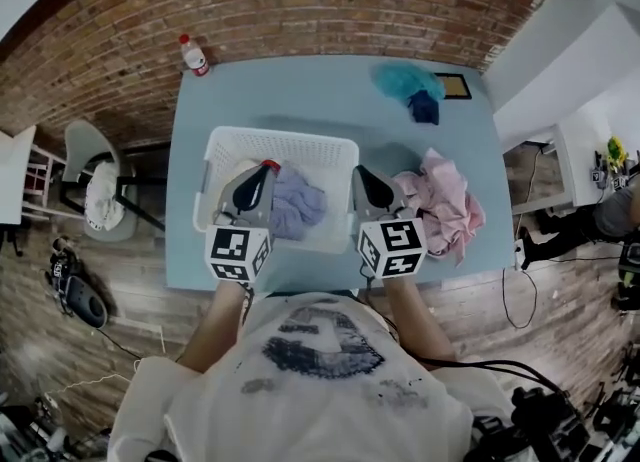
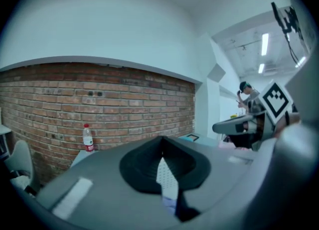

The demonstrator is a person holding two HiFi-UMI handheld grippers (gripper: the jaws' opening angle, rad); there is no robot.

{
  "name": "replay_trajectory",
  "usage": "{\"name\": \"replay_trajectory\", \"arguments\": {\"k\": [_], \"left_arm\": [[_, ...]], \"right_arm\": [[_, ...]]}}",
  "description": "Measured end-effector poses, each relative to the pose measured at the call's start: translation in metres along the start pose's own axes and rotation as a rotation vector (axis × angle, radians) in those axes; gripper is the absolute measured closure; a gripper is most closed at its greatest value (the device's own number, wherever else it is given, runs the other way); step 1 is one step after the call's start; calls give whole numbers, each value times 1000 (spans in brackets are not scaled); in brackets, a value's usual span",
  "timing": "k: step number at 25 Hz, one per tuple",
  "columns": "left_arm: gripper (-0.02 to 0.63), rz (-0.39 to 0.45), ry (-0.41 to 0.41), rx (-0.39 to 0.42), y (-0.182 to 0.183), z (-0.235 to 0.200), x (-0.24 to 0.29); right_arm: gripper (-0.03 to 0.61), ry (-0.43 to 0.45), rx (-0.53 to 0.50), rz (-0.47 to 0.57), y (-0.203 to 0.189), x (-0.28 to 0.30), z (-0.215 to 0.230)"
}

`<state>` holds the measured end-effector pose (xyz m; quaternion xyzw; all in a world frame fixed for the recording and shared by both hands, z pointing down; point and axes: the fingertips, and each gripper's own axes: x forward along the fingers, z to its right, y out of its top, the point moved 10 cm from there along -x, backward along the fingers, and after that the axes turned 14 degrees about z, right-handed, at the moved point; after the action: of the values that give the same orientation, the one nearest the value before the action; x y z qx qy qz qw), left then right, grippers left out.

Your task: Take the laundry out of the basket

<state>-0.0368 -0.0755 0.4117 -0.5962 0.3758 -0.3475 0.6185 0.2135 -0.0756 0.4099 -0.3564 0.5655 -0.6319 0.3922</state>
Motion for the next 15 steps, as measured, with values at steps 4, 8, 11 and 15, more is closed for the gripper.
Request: {"name": "replay_trajectory", "arguments": {"k": [4,8,11,15], "left_arm": [[623,-3,20,-9,-3,-47,-15],[623,-10,18,-22,-8,-85,-26],[623,-15,6,-21,-9,-109,-32],[623,-16,-16,-16,-11,-132,-38]], "right_arm": [[578,8,1,-35,-4,32,-37],[578,5,20,-79,-13,58,-65],[578,-8,25,-84,-17,74,-84],[578,-27,29,-85,-22,88,-103]]}}
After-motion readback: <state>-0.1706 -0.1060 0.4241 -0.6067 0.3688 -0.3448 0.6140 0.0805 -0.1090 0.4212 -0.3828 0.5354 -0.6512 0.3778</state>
